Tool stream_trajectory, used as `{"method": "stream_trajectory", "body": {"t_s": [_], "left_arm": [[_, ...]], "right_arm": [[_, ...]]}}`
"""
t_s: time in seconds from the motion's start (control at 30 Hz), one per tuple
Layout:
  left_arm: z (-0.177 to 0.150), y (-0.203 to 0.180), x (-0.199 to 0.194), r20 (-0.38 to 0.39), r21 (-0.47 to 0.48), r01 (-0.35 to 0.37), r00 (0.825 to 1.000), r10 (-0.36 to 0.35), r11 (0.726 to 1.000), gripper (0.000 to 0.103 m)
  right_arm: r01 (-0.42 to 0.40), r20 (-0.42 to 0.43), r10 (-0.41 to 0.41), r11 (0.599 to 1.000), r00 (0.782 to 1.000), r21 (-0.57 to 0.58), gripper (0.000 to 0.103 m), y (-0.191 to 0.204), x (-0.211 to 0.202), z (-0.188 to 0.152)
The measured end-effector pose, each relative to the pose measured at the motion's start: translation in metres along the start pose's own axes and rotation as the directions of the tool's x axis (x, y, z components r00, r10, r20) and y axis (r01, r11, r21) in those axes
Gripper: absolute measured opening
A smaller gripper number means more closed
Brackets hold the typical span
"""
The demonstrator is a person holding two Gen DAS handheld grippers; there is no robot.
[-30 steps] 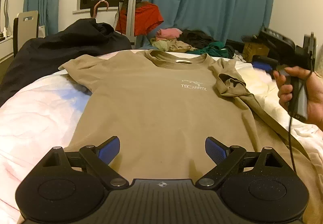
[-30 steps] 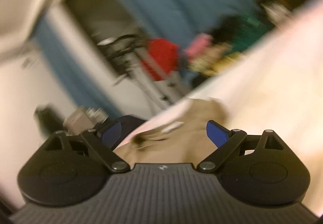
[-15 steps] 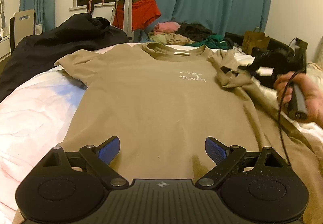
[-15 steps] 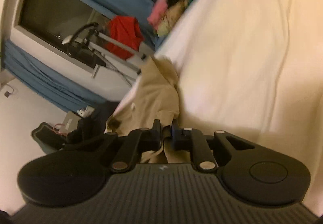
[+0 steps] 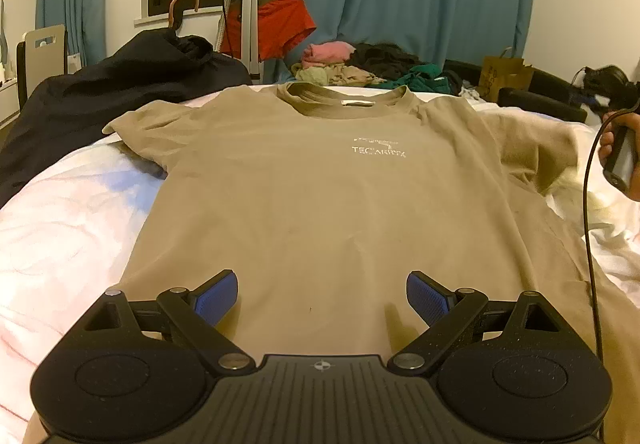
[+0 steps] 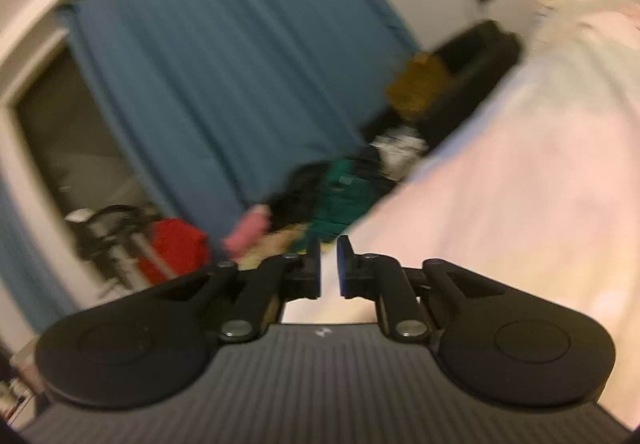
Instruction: Fold clothes
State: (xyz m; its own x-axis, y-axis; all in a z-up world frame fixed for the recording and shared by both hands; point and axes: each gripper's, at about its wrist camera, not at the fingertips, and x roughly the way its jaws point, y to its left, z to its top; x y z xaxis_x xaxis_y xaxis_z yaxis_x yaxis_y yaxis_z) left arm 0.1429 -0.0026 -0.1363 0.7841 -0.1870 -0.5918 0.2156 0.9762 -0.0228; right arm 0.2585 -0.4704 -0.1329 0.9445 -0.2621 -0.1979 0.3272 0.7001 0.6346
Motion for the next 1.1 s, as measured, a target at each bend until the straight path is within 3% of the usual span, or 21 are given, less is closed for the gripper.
{"method": "stream_trajectory", "body": {"t_s": [0.07,0.1,0.17,0.23,0.33,0.43,0.5,0.53,0.63,0.7,0.73,0.77,0.87,0.93,1.1], "left_arm": [[0.001,0.0,-0.001,0.006,-0.001,0.0,1.0,0.0,1.0,0.093],[0.001,0.0,-0.002,0.011,-0.001,0.0,1.0,0.0,1.0,0.093],[0.002,0.0,-0.004,0.021,-0.002,0.0,1.0,0.0,1.0,0.093],[0.002,0.001,-0.007,0.03,-0.005,0.0,1.0,0.0,1.0,0.093],[0.003,0.002,-0.013,0.043,-0.014,-0.001,0.999,0.002,1.0,0.093],[0.003,0.002,-0.018,0.05,-0.026,0.005,0.999,-0.003,1.0,0.093],[0.003,0.001,-0.022,0.058,-0.029,0.012,0.998,-0.01,1.0,0.093],[0.003,0.0,-0.024,0.063,-0.028,0.014,0.998,-0.012,1.0,0.093],[0.001,-0.002,-0.026,0.071,-0.02,0.011,0.997,-0.009,1.0,0.093],[0.001,-0.003,-0.025,0.07,-0.019,0.013,0.997,-0.011,1.0,0.093],[0.001,-0.004,-0.023,0.071,-0.015,0.012,0.997,-0.011,1.0,0.093],[0.001,-0.006,-0.022,0.072,-0.01,0.012,0.997,-0.011,1.0,0.093],[0.002,-0.008,-0.017,0.071,0.001,0.013,0.997,-0.013,1.0,0.093],[0.002,-0.008,-0.015,0.069,-0.002,0.023,0.997,-0.023,1.0,0.093],[0.001,-0.01,-0.016,0.071,0.003,0.04,0.997,-0.04,0.999,0.093]], "right_arm": [[0.009,-0.019,-0.008,0.999,1.0,0.038,0.091,-0.007,-0.002,0.0],[0.011,-0.027,-0.009,0.998,1.0,0.057,0.097,-0.009,-0.003,0.0],[0.009,-0.073,-0.004,0.998,0.997,0.064,0.095,-0.008,-0.004,-0.004],[0.012,-0.176,0.002,0.997,0.984,0.077,0.095,-0.01,-0.007,-0.012],[-0.002,-0.322,0.044,0.991,0.946,0.13,0.095,-0.024,-0.016,-0.03],[-0.016,-0.441,0.118,0.973,0.889,0.23,0.095,-0.044,-0.016,-0.053],[-0.02,-0.467,0.134,0.97,0.874,0.242,0.087,-0.047,-0.009,-0.062],[-0.011,-0.472,0.117,0.975,0.874,0.221,0.079,-0.046,-0.007,-0.066],[0.003,-0.472,0.071,0.988,0.879,0.155,0.069,-0.043,0.003,-0.078],[0.004,-0.46,0.046,0.994,0.887,0.108,0.052,-0.041,0.007,-0.081],[0.011,-0.45,0.026,0.997,0.893,0.08,0.026,-0.04,0.007,-0.081],[0.019,-0.433,0.013,0.997,0.901,0.07,0.008,-0.039,0.006,-0.079],[0.029,-0.315,0.014,0.991,0.949,0.134,0.006,-0.046,-0.01,-0.07],[0.039,-0.258,0.006,0.985,0.966,0.169,0.006,-0.051,-0.017,-0.061],[0.024,-0.289,0.071,0.949,0.955,0.313,0.009,-0.071,-0.02,-0.063]]}}
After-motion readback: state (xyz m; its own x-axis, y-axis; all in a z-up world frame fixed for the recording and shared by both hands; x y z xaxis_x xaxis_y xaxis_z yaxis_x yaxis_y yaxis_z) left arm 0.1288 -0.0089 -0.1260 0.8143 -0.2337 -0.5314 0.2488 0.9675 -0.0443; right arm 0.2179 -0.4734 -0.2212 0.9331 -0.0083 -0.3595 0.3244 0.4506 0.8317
